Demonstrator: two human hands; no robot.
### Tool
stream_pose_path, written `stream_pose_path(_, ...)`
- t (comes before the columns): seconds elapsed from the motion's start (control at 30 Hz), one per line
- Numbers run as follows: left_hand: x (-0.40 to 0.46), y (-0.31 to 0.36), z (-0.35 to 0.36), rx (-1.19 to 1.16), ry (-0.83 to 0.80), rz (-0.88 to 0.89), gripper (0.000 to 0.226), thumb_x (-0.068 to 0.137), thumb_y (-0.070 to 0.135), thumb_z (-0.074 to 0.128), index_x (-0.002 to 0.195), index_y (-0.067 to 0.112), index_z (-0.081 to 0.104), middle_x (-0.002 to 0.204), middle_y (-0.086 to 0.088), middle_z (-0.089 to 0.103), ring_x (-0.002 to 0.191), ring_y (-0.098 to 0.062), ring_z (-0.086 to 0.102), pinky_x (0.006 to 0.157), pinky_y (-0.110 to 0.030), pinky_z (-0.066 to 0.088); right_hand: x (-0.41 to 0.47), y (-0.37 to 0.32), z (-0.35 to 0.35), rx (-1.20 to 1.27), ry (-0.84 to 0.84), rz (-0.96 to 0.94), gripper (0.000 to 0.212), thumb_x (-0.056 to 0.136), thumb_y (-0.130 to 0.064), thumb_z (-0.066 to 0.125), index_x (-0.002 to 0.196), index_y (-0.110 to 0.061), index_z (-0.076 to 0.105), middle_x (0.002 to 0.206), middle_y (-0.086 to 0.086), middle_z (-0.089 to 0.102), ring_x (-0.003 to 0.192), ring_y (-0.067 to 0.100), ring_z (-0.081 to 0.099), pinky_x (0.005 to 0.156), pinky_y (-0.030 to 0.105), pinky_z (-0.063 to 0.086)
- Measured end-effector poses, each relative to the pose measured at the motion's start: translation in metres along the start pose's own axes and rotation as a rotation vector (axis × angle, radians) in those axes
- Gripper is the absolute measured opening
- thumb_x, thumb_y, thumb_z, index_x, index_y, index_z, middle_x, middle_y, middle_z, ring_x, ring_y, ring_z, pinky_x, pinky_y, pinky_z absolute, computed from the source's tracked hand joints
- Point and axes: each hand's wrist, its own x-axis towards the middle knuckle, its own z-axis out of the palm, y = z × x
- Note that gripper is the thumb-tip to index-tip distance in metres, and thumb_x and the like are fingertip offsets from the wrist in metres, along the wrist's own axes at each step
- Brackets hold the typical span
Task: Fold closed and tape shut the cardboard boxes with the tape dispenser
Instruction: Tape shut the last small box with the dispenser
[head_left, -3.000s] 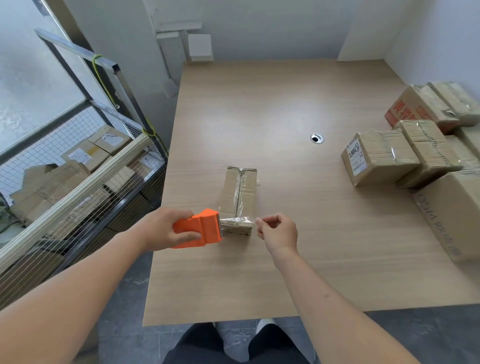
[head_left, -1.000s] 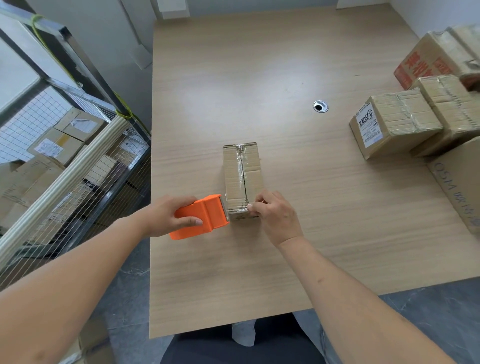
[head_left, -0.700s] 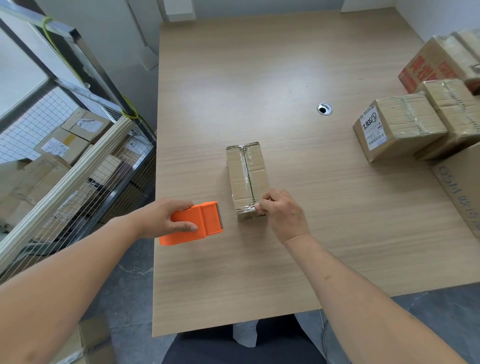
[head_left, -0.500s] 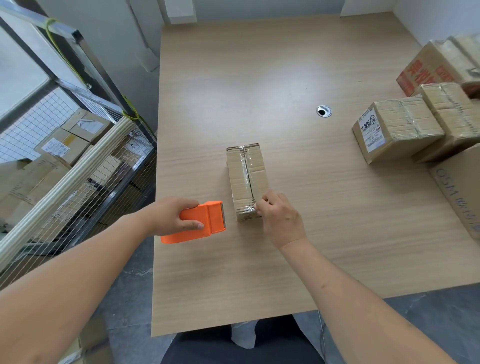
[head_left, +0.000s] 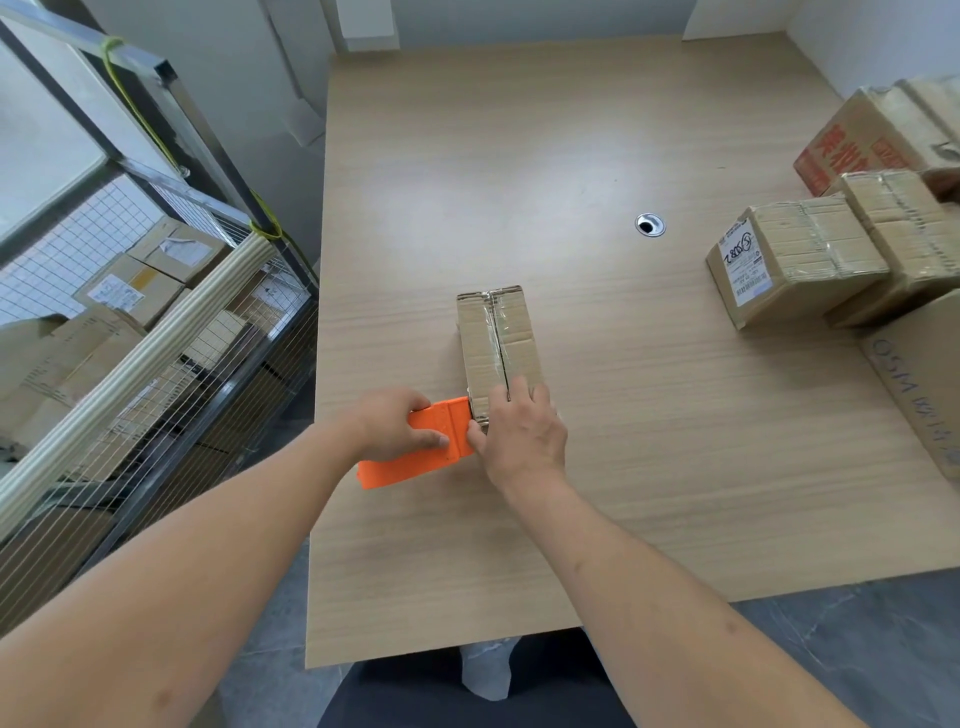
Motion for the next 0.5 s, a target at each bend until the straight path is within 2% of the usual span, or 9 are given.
stream_pose_path(0.1, 0.000, 0.007, -0.004, -0.001, -0.015, -0.011, 0.030, 0.085, 0.059, 0.071, 0.086, 0.030, 0.062, 0.086, 0.007, 0.065, 0.085, -0.020, 0.062, 0.072, -0.034, 0.047, 0.002, -0.004, 0.002, -0.003, -0.036, 0.018, 0.042, 0.091, -0.048, 0.059, 0.118, -0.016, 0.057, 0.122, 0.005, 0.050, 0.116, 0.032, 0.048, 0.096, 0.045, 0.046)
stream_pose_path(0.4, -0.003, 0.019, -0.009, 0.000, -0.041, -0.082, 0.033, 0.085, 0.057, 0.073, 0.083, 0.026, 0.063, 0.088, 0.004, 0.066, 0.086, -0.021, 0.062, 0.068, -0.032, 0.044, 0.000, -0.006, 0.005, -0.023, -0.047, 0.014, 0.036, 0.089, -0.044, 0.061, 0.113, -0.017, 0.058, 0.120, 0.006, 0.050, 0.114, 0.034, 0.049, 0.097, 0.049, 0.046)
stream_pose_path(0.5, -0.005, 0.016, -0.008, -0.034, -0.038, -0.093, 0.034, 0.084, 0.058, 0.074, 0.090, 0.025, 0.066, 0.088, 0.005, 0.066, 0.083, -0.018, 0.062, 0.065, -0.032, 0.042, -0.001, -0.008, 0.004, -0.017, -0.053, 0.022, 0.037, 0.089, -0.043, 0.062, 0.113, -0.016, 0.058, 0.120, 0.007, 0.050, 0.115, 0.034, 0.048, 0.098, 0.050, 0.046)
